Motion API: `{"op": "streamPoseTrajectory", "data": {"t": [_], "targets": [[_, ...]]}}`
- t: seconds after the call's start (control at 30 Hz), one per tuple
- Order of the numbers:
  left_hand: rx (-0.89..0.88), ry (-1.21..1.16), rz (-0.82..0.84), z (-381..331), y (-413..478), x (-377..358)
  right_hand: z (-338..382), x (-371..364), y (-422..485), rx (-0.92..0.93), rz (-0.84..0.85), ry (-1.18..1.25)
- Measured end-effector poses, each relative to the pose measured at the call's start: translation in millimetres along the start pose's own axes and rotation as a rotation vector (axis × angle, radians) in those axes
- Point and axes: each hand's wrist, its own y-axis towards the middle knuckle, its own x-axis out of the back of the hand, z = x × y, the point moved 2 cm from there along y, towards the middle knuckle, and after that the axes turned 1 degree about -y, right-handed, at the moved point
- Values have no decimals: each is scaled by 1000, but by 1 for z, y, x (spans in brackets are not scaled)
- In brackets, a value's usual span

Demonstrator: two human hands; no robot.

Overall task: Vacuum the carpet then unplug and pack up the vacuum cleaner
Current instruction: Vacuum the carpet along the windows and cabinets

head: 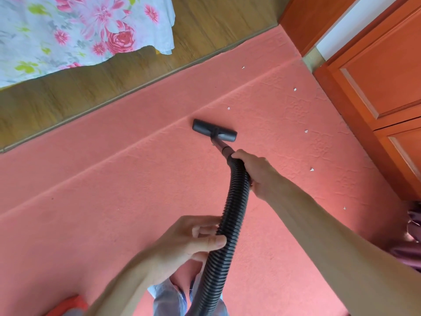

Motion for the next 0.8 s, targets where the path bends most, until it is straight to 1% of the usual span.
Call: {"op": "streamPoseTrajectory", "data": {"t": [0.13,0.27,0.37,0.47,0.53,0.63,0.8], "targets": [[-55,19,-102,-7,23,-6,27,0,16,36,-24,15],[-91,21,-134,-14,33,-5,43,-4,24,55,-33,9],[-99,46,-168,-12,32,-7,40,-5,23,33,-63,11],[-90,40,-151,-9,23,-9,27,3,19,0,-89,53],[-79,19,-116,-9,20,-10,18,13,17,-8,-101,79],[-52,53,-57,-9,22,-14,11,26,13,-6,-132,87],[-105,110,-51,-6,41,-30,23,39,12,24,-163,44]]}}
